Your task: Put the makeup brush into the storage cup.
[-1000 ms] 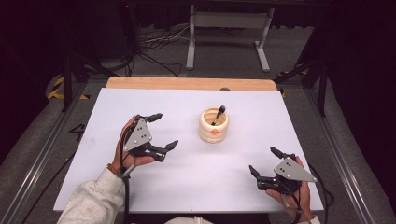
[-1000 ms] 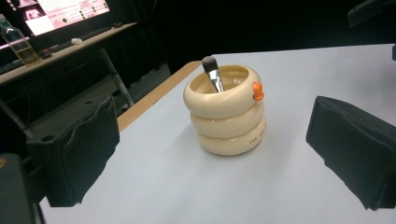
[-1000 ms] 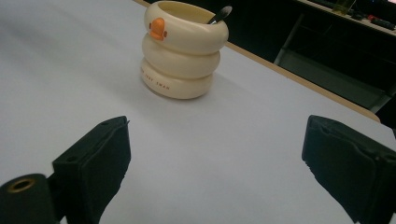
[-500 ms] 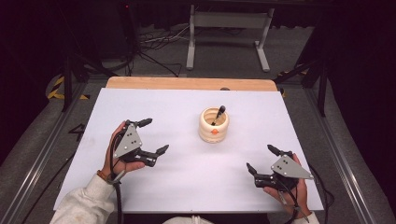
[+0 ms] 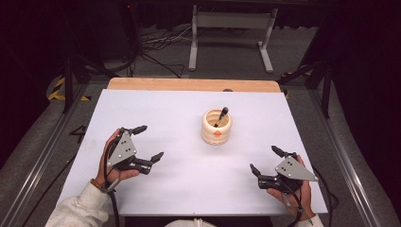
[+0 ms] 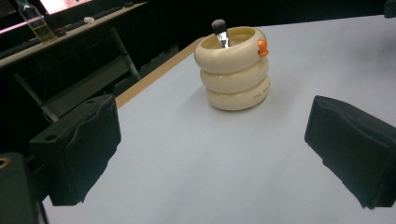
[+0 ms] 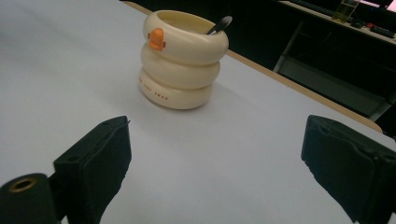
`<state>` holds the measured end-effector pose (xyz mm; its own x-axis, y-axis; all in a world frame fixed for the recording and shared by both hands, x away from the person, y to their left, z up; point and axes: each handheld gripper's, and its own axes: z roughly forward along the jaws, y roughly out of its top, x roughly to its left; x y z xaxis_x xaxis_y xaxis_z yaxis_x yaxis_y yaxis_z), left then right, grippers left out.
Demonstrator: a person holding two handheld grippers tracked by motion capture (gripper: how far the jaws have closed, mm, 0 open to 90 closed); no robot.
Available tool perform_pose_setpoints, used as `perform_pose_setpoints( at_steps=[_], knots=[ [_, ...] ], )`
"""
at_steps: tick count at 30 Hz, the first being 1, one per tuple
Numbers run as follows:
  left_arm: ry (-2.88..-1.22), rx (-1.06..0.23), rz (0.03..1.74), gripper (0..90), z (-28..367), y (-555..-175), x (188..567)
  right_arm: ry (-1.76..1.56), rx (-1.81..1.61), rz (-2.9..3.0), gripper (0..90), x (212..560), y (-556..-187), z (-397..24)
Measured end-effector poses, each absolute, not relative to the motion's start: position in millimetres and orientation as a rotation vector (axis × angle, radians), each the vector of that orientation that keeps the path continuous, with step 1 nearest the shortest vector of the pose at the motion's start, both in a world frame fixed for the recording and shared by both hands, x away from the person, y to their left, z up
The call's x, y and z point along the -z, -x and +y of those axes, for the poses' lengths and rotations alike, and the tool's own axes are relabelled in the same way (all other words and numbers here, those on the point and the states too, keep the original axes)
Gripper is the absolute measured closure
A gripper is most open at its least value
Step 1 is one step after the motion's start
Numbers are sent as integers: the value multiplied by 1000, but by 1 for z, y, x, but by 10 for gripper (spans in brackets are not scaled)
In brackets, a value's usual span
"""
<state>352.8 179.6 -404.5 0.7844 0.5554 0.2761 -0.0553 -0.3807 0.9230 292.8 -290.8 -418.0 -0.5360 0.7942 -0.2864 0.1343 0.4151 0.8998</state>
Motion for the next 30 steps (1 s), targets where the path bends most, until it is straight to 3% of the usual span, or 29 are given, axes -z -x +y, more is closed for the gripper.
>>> perform_pose_setpoints(
  at_steps=[30],
  knots=[
    [-1891,-682,449,50,214,-330,423,-781,-1139,1944,93,420,-293,-288]
  ],
)
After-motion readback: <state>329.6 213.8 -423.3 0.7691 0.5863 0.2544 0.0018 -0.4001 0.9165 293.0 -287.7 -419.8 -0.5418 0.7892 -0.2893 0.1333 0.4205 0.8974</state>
